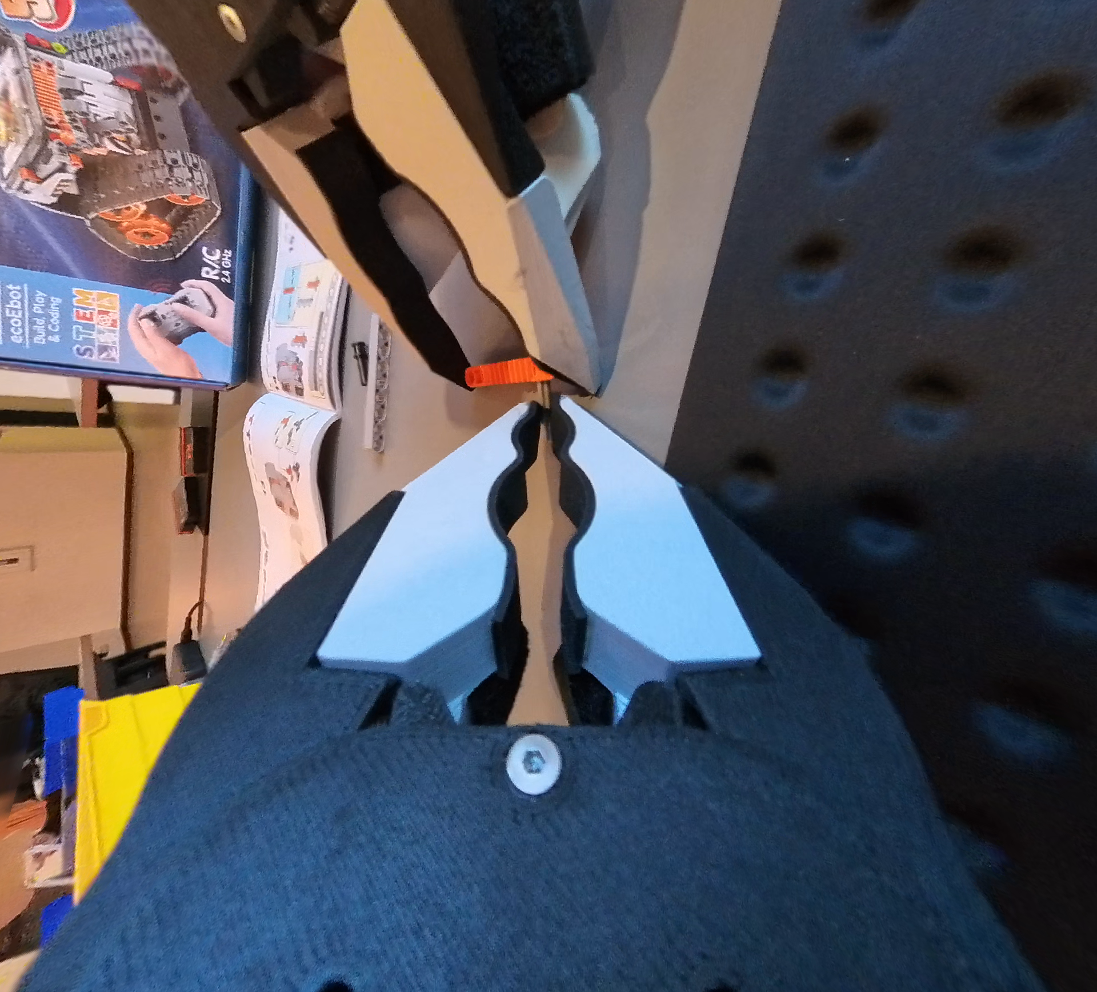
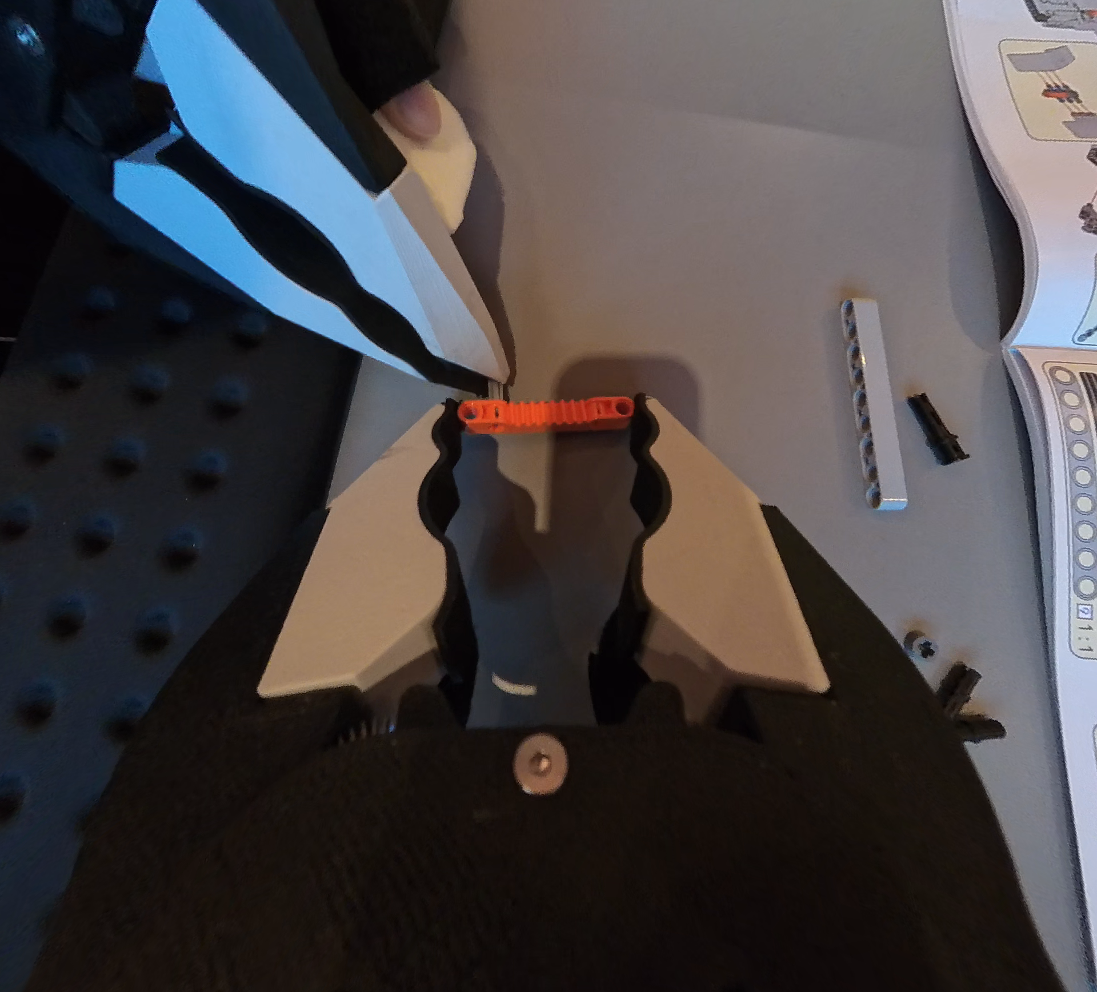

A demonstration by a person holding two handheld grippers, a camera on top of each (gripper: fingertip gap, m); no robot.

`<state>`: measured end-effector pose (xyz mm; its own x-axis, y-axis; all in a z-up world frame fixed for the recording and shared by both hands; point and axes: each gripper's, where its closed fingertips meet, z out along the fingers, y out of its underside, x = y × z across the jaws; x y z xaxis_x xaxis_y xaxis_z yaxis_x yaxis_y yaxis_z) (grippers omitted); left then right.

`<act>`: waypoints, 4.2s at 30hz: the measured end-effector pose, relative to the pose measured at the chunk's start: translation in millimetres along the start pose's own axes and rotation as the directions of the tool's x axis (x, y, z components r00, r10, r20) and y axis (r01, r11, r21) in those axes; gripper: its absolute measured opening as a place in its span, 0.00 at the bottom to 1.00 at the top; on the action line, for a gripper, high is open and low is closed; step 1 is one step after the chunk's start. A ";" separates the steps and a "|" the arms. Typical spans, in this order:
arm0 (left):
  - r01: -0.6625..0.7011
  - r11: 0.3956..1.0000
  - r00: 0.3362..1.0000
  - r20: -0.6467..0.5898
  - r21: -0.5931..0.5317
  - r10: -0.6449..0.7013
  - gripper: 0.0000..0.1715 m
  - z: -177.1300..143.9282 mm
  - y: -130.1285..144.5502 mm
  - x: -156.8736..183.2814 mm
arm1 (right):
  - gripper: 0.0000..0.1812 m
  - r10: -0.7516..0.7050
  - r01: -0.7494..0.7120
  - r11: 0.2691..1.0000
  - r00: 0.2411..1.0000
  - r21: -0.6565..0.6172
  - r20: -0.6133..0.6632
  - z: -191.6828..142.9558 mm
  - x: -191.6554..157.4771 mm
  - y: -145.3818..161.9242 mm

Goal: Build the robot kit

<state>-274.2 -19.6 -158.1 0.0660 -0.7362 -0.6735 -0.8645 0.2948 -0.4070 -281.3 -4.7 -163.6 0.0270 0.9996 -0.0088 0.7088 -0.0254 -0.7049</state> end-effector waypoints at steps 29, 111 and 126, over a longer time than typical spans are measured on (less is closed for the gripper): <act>-0.018 1.000 0.999 -0.036 -0.008 0.018 0.00 -0.3 7.8 1.2 | 0.31 0.011 -0.012 0.999 1.000 0.035 0.026 1.0 -0.7 -0.7; 0.005 0.997 1.000 -0.024 0.074 -0.004 0.00 0.6 0.7 -3.3 | 0.04 0.046 -0.075 0.983 0.984 0.166 0.174 -19.5 -9.6 -1.0; 0.087 0.991 0.995 -0.050 0.098 -0.082 0.00 -1.1 1.6 -4.5 | 0.06 0.048 -0.087 0.976 0.980 0.199 0.192 -21.1 -11.0 -6.0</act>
<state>-276.4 -16.5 -155.1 0.1118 -0.7879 -0.6056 -0.8023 0.2881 -0.5228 -271.0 -15.8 -144.4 -0.0746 0.9811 -0.1786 0.5493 -0.1090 -0.8285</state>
